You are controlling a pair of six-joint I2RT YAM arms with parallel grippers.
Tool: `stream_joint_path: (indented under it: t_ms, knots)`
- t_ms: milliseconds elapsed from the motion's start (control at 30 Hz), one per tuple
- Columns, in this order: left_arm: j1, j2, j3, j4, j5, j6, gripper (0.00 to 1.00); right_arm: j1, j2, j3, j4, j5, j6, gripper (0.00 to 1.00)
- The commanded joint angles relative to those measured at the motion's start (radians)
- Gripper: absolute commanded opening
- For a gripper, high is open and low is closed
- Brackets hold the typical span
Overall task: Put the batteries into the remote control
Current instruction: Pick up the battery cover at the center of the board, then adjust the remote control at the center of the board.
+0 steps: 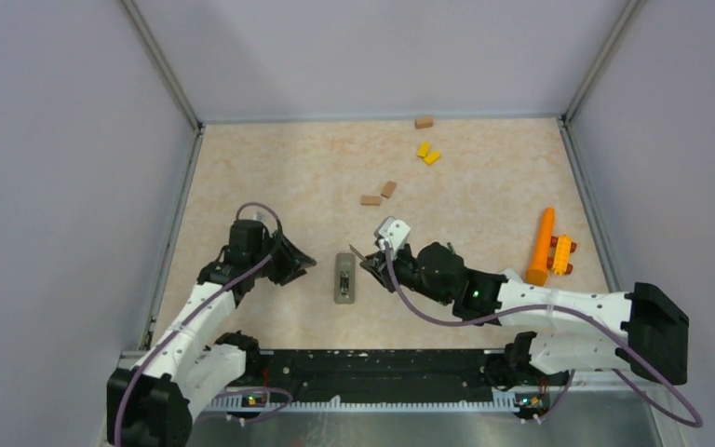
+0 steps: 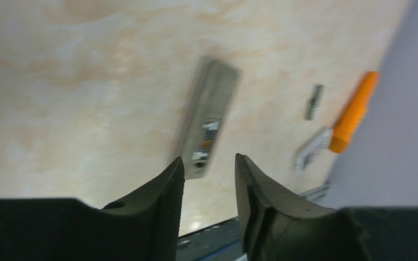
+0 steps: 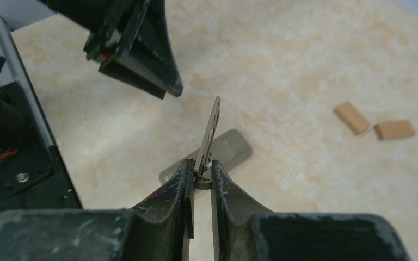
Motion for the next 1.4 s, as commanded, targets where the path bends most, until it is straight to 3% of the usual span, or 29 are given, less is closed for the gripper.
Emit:
stream_joint_path:
  t_ms: [0, 67, 133, 467, 800, 967, 1133, 1267, 1367]
  knots:
    - [-0.017, 0.041, -0.171, 0.032, -0.085, 0.05, 0.32, 0.007, -0.052, 0.024, -0.184, 0.06, 0.425, 0.0]
    - [-0.037, 0.059, -0.207, 0.063, -0.088, 0.043, 0.19, 0.007, -0.062, 0.028, -0.218, 0.068, 0.508, 0.0]
    - [-0.058, 0.079, -0.22, 0.08, -0.101, 0.037, 0.15, 0.006, -0.064, 0.036, -0.247, 0.07, 0.576, 0.0]
    - [-0.131, 0.251, -0.202, 0.195, -0.061, 0.052, 0.17, 0.003, -0.054, 0.062, -0.381, 0.127, 0.813, 0.0]
    - [-0.198, 0.476, -0.18, 0.511, 0.101, 0.022, 0.2, -0.106, -0.05, 0.004, -0.409, 0.01, 1.099, 0.0]
    - [-0.198, 0.541, -0.188, 0.702, 0.196, -0.03, 0.19, -0.158, -0.031, -0.016, -0.387, -0.03, 1.147, 0.0]
    - [-0.194, 0.516, -0.184, 0.655, 0.152, -0.032, 0.19, -0.272, 0.035, -0.032, -0.31, -0.231, 1.136, 0.0]
    - [-0.185, 0.361, -0.187, 0.48, -0.039, 0.019, 0.24, -0.323, 0.088, -0.044, -0.195, -0.329, 1.165, 0.0]
    - [-0.145, 0.292, -0.139, 0.363, -0.112, 0.085, 0.4, -0.324, 0.143, -0.041, -0.118, -0.361, 1.253, 0.0]
